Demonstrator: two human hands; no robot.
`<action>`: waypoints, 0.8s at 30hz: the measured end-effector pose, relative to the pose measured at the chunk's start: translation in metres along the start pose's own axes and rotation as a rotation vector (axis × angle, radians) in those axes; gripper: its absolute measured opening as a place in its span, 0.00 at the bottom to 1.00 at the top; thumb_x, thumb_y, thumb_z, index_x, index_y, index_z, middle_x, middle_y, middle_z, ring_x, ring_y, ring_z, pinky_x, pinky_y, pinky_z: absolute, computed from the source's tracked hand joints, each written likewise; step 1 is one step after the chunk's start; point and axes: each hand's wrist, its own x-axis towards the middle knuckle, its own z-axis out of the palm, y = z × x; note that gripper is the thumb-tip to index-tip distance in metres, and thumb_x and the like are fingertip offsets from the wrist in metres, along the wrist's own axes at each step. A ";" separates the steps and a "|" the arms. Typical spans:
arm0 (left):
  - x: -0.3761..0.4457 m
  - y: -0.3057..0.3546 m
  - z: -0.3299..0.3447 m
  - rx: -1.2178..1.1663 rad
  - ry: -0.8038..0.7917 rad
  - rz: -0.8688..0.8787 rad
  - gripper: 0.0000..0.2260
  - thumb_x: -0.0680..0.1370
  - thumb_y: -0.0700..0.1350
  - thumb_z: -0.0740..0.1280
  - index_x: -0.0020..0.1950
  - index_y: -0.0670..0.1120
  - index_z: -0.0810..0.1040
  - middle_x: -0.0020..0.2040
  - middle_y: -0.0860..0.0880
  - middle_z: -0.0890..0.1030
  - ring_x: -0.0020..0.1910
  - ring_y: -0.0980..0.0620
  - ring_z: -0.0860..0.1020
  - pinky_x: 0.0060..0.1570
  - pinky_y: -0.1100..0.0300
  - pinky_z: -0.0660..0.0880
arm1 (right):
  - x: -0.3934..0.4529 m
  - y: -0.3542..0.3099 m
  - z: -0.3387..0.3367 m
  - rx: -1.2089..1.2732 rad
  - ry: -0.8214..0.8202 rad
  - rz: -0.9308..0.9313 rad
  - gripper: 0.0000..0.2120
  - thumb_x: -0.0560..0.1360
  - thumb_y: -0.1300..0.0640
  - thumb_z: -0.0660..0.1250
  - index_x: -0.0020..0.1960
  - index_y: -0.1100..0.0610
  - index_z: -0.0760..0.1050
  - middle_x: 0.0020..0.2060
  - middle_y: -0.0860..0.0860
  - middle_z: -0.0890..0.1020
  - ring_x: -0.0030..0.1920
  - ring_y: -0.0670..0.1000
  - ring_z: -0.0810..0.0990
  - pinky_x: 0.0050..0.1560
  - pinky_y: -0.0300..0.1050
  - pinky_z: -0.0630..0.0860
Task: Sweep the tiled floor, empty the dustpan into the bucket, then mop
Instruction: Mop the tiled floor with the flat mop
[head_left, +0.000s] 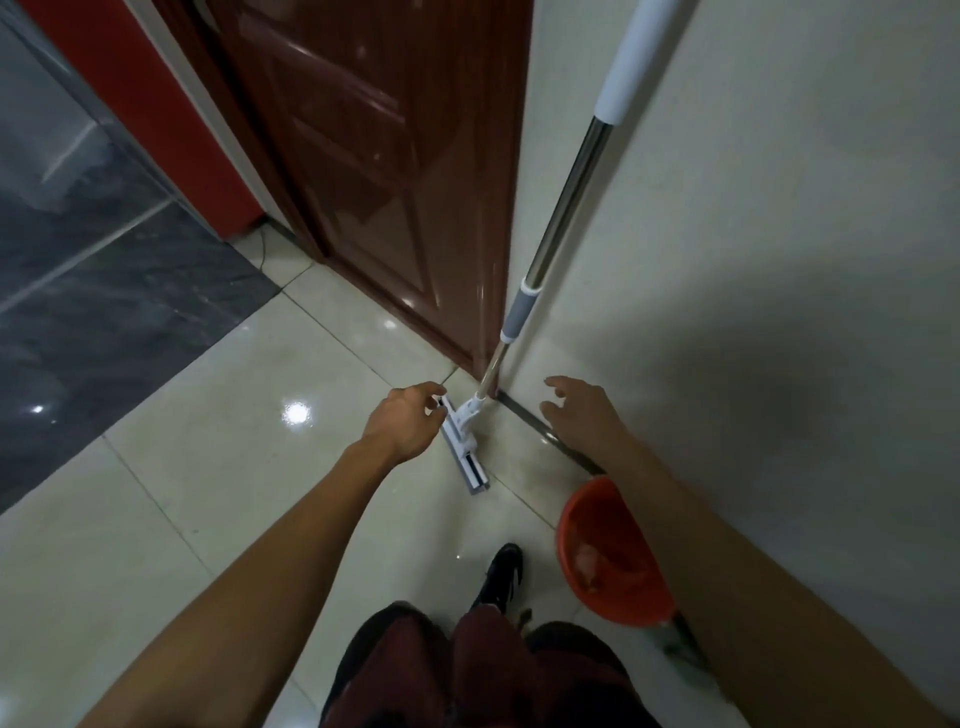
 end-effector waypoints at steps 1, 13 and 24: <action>0.010 0.007 -0.001 -0.006 -0.012 0.007 0.16 0.83 0.51 0.63 0.71 0.52 0.76 0.62 0.49 0.83 0.59 0.47 0.80 0.59 0.51 0.79 | 0.008 -0.001 -0.007 0.017 0.011 0.005 0.23 0.79 0.52 0.64 0.73 0.53 0.70 0.69 0.54 0.76 0.68 0.55 0.74 0.70 0.47 0.69; 0.119 0.079 -0.037 -0.116 -0.111 0.152 0.15 0.81 0.47 0.64 0.66 0.47 0.81 0.58 0.45 0.84 0.56 0.43 0.83 0.57 0.50 0.80 | 0.082 -0.052 -0.064 0.390 0.225 0.063 0.23 0.79 0.53 0.66 0.74 0.51 0.69 0.64 0.51 0.76 0.59 0.49 0.76 0.54 0.40 0.74; 0.176 0.097 -0.048 -0.315 -0.317 0.287 0.28 0.75 0.62 0.66 0.72 0.52 0.76 0.61 0.49 0.83 0.56 0.50 0.83 0.56 0.49 0.81 | 0.107 -0.105 -0.063 0.430 0.497 0.128 0.08 0.78 0.54 0.67 0.54 0.57 0.79 0.44 0.46 0.82 0.41 0.40 0.78 0.35 0.24 0.68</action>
